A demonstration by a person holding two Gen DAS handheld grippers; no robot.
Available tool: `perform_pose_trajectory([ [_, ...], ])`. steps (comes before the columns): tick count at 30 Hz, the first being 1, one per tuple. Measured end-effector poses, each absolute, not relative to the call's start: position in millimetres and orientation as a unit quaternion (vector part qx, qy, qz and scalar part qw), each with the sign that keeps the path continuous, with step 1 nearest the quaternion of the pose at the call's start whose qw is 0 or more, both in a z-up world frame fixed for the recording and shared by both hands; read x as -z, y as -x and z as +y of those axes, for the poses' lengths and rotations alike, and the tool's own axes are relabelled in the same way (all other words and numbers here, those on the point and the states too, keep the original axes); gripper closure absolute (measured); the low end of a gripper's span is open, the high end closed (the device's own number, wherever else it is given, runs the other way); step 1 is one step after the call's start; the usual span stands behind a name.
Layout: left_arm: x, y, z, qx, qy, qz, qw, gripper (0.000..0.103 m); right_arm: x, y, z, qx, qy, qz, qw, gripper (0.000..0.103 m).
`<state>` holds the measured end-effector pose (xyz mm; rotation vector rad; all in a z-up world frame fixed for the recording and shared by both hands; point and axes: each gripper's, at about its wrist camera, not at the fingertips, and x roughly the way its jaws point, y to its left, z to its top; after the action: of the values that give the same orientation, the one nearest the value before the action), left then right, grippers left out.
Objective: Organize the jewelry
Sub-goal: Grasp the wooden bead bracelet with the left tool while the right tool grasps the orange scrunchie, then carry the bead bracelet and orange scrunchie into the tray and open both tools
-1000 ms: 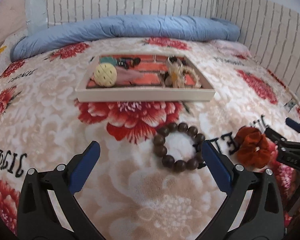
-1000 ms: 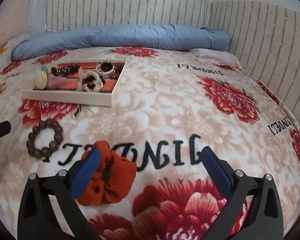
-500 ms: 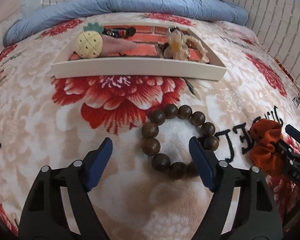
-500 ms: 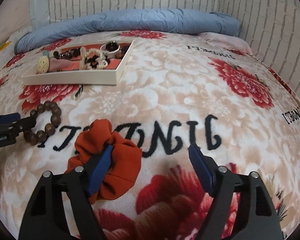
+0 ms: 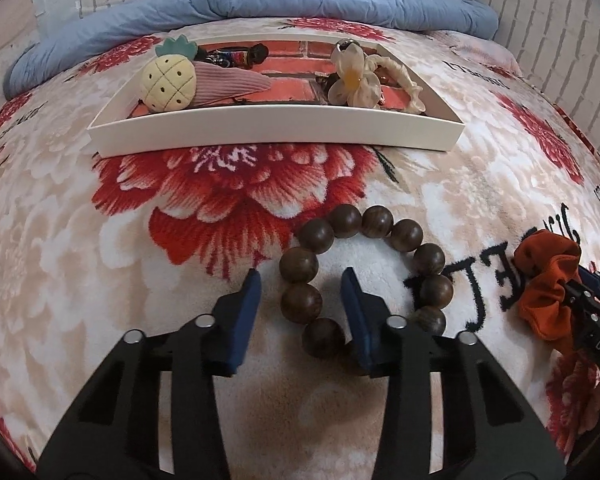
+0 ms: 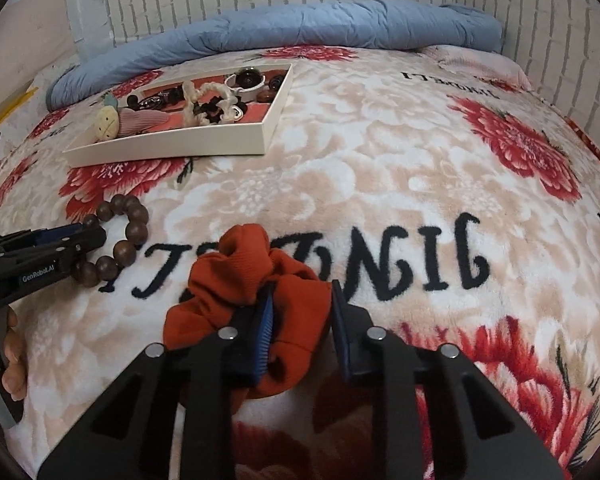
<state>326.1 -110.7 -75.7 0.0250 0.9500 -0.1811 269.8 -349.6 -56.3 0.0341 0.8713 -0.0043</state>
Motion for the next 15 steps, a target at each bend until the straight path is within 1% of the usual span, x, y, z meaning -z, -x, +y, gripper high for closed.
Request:
perform_pose_trajectory([
  [1, 75.7, -325.9, -111.1, 0.088, -0.013, 0.456, 0.885, 0.070, 56.1, -270.2, -349.1, 0.002, -0.015, 0.422, 0.907, 0.078],
  [2, 75.3, -326.0, -111.6, 0.088, -0.013, 0.456, 0.886, 0.072, 56.0, -269.9, -349.1, 0.002, -0.015, 0.421, 0.907, 0.078],
  [3, 75.1, -325.9, -112.5, 0.091, -0.014, 0.455, 0.886, 0.077, 55.7, -269.7, -349.4, 0.002, -0.016, 0.420, 0.907, 0.079],
  [8, 74.6, -324.4, -115.0, 0.090, -0.021, 0.451, 0.888, 0.081, 54.2, -269.5, -348.2, 0.003, -0.017, 0.417, 0.909, 0.082],
  [9, 74.3, -324.3, -114.5, 0.090, -0.021, 0.451, 0.888, 0.085, 53.7, -268.9, -348.8, 0.003, -0.016, 0.416, 0.909, 0.083],
  [15, 72.4, -322.5, -112.5, 0.097, -0.015, 0.446, 0.890, 0.085, 49.8, -266.5, -347.5, 0.006, -0.007, 0.410, 0.912, 0.084],
])
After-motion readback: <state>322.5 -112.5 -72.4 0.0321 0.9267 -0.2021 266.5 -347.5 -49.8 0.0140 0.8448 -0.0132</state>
